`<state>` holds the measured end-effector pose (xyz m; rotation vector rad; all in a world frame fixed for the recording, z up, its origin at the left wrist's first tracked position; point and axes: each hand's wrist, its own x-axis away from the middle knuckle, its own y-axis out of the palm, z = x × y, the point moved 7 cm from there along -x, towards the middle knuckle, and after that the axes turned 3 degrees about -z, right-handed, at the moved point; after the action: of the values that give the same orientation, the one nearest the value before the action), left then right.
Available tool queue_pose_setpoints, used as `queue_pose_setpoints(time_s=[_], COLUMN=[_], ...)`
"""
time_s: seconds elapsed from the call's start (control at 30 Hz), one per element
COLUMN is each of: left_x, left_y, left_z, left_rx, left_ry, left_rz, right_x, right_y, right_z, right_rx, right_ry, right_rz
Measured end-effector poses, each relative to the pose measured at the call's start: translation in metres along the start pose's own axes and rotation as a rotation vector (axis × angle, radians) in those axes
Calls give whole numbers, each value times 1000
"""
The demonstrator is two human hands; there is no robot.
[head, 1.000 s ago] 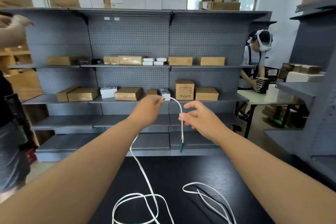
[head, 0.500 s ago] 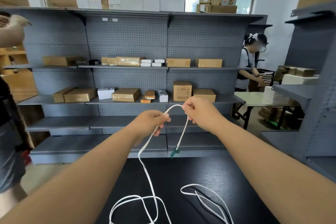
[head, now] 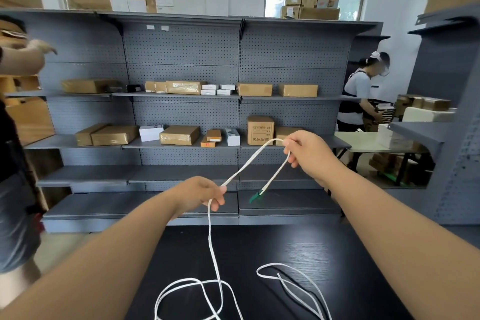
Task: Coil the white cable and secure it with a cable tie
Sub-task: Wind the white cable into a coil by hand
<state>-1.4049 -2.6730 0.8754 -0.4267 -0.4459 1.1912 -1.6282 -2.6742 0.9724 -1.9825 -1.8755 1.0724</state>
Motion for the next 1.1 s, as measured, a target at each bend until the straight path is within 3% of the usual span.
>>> queue_pose_setpoints(time_s=[0.13, 0.3, 0.43, 0.63, 0.87, 1.1], left_x=[-6, -16, -15, -21, -25, -31], left_y=[-9, 10, 19, 27, 38, 43], left_z=[-3, 4, 12, 13, 22, 34], left_rx=[-36, 510, 600, 712, 1044, 1237], left_ry=[-21, 7, 91, 52, -2, -43], left_rz=[225, 171, 169, 371, 530, 544], right_x=[-2, -4, -5, -7, -3, 4], right_y=[-4, -15, -19, -17, -7, 7], right_z=[4, 11, 16, 18, 21, 23], right_rx=[-16, -162, -244, -318, -451, -504], right_ry=[13, 50, 49, 39, 32, 18], right_rz=[27, 138, 186, 230, 279, 308])
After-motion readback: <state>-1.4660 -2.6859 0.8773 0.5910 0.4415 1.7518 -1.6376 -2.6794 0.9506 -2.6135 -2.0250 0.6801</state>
